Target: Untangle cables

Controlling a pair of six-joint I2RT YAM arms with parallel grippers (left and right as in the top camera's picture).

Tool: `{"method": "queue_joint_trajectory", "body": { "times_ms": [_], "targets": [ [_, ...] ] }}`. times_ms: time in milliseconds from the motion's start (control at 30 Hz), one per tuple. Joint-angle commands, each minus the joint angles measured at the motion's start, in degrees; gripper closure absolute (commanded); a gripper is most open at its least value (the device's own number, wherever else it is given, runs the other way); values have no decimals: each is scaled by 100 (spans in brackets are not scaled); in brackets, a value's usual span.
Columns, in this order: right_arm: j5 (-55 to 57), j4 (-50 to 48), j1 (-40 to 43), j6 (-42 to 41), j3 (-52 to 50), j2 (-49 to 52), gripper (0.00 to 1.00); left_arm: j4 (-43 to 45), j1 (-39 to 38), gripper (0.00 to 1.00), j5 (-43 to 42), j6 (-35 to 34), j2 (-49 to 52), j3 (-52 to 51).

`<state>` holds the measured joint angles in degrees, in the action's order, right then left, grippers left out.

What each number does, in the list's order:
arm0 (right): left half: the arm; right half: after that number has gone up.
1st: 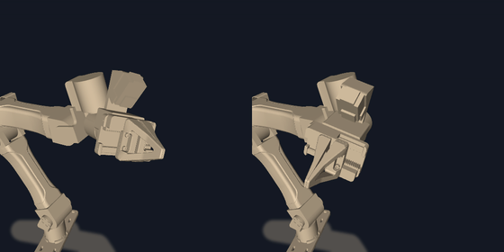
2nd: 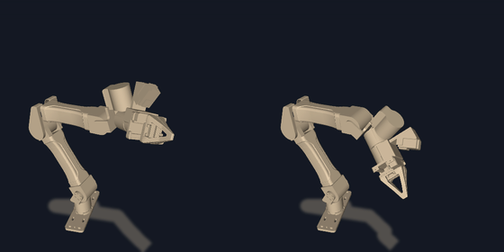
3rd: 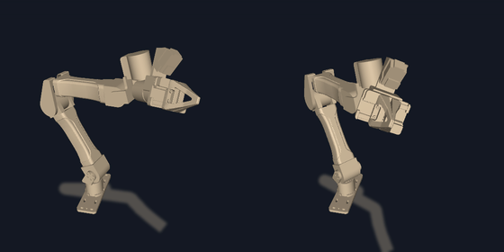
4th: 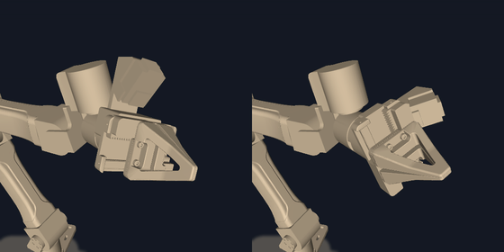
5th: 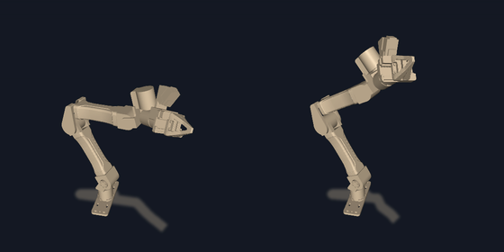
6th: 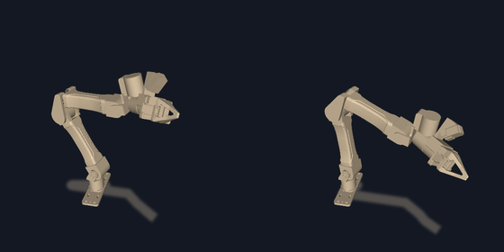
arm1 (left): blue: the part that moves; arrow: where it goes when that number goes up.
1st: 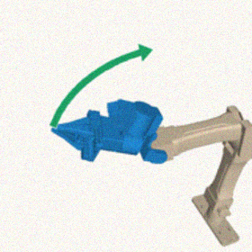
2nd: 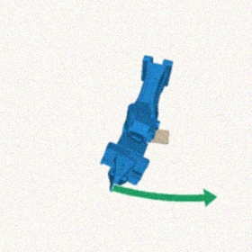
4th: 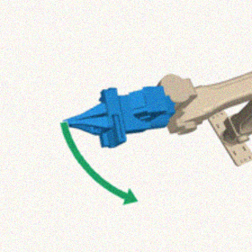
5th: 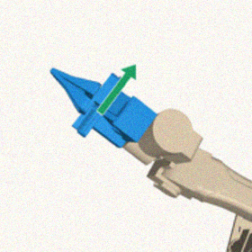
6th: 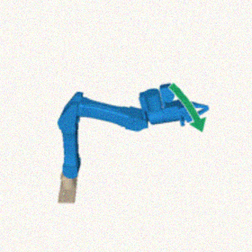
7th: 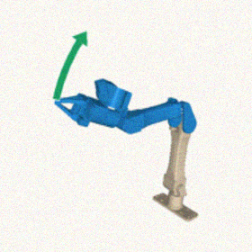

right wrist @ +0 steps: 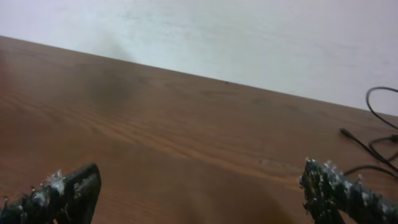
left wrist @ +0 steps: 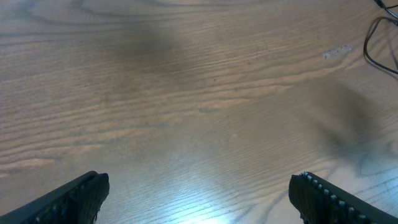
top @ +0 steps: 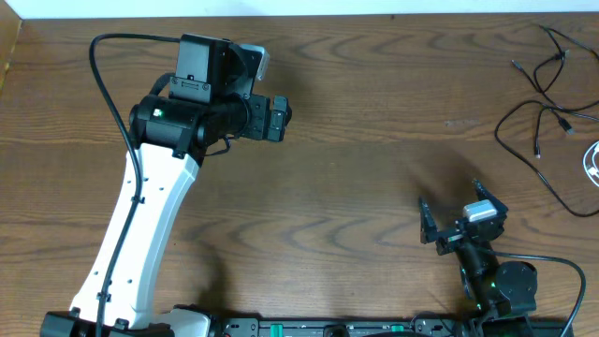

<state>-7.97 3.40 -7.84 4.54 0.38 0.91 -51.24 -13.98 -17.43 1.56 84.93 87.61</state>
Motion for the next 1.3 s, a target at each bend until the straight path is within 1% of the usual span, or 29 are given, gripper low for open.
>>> {"method": "queue_joint_trajectory", "body": {
  "times_ms": [0,933,967,1067,1167,1233,1267],
  "targets": [
    [-11,24,-50,-109,-7,-42,1,-17,-7,2,59,79,7,-17],
    [-9,24,-50,-109,-7,-39,1,-142,-7,2,63,81,2,-17],
    [-9,24,-50,-109,-7,-39,1,-133,-7,2,87,81,-59,-17],
    [-9,24,-50,-109,-7,-39,1,-68,-7,2,531,81,-293,-39],
    [-9,24,-50,-109,-7,-39,1,133,50,2,964,85,-734,-280],
    [-9,24,-50,-109,-7,-39,1,319,170,2,951,98,-1014,-476],
    [-9,24,-50,-109,-7,-39,1,551,284,2,920,94,-1300,-741]
  ]
}}
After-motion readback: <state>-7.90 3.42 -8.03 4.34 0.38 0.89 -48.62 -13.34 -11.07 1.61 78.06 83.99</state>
